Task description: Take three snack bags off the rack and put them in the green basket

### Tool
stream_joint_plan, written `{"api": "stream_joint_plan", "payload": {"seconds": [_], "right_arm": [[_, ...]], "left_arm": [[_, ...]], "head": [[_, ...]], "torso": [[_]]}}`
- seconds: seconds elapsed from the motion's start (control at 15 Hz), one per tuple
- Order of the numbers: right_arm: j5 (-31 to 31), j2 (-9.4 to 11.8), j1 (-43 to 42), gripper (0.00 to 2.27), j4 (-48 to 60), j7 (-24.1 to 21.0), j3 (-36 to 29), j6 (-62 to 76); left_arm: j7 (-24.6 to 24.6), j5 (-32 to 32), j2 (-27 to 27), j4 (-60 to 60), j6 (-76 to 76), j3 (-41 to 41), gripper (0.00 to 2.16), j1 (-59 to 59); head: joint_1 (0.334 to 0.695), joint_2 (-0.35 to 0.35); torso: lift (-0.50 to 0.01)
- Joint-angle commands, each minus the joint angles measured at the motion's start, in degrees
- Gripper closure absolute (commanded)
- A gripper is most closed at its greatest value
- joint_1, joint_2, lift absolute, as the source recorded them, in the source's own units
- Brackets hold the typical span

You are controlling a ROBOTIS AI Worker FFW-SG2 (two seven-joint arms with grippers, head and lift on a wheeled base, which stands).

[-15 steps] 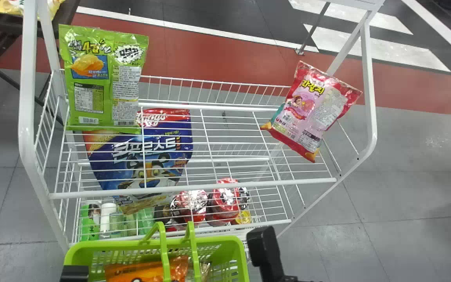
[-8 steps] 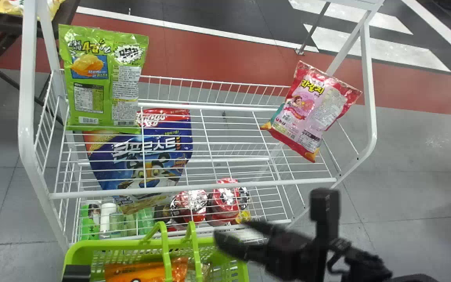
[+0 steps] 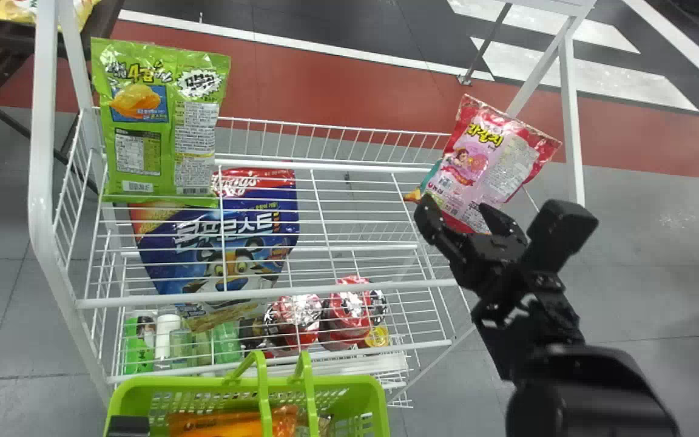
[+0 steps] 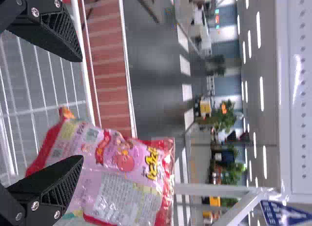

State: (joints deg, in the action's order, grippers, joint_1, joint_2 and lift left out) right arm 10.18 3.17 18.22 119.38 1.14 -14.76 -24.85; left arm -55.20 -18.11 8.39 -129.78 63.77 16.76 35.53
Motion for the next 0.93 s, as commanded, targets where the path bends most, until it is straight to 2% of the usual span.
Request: {"api": "stream_joint_plan", "payload": {"seconds": [0.0,0.13,0.27,0.47,0.53,0.6,0.67,0.73,0.87], "right_arm": [[-2.1,0.0,-6.4,0.12,-5.5,-2.1,0.4,-2.9],[-4.2,0.0,-10.7,0.12,-10.4,-5.9,0.2,-3.2],[-5.0,0.2,-13.9,0.12,-14.0,-7.8,-1.4,-3.1],[-6.0,0.8,-19.5,0.13,-19.4,-7.4,-4.0,-4.1],[-6.0,1.1,-19.8,0.46,-19.5,-6.7,-4.0,-5.3],[-5.9,1.1,-19.7,1.26,-19.3,-6.2,-3.9,-5.7],[-5.5,1.2,-19.2,1.78,-19.2,-5.8,-3.8,-6.1],[-5.4,1.2,-18.7,2.08,-18.8,-5.3,-3.4,-5.0],[-5.5,1.1,-18.2,2.24,-18.8,-3.9,-2.9,-2.9]], "left_arm": [[-0.3,0.0,0.1,0.1,0.0,0.0,1.54,0.2],[-0.5,0.0,0.1,0.2,-0.2,0.0,1.54,0.2],[-0.8,0.0,0.2,0.5,-0.2,0.0,1.54,0.2],[-1.0,-0.2,0.1,0.9,0.0,0.0,1.54,-0.2],[-1.0,-0.3,0.1,1.1,0.0,0.0,1.54,-0.3],[-1.0,-0.3,0.0,1.4,0.0,0.0,1.54,-0.5],[-0.8,-0.3,0.0,1.5,0.0,0.0,1.54,-0.6],[-0.9,-0.4,0.0,1.5,0.0,-0.1,1.54,-0.6],[-0.8,-0.4,0.0,1.5,0.0,-0.1,1.54,-0.6]], "head": [[0.695,-0.35],[0.695,-0.35],[0.695,-0.35],[0.695,-0.35],[0.695,-0.35],[0.695,-0.35],[0.695,-0.35],[0.695,-0.35],[0.695,-0.35]], "torso": [[-0.018],[-0.018],[-0.018],[-0.018],[-0.018],[-0.018],[-0.018],[-0.018],[-0.018]]}}
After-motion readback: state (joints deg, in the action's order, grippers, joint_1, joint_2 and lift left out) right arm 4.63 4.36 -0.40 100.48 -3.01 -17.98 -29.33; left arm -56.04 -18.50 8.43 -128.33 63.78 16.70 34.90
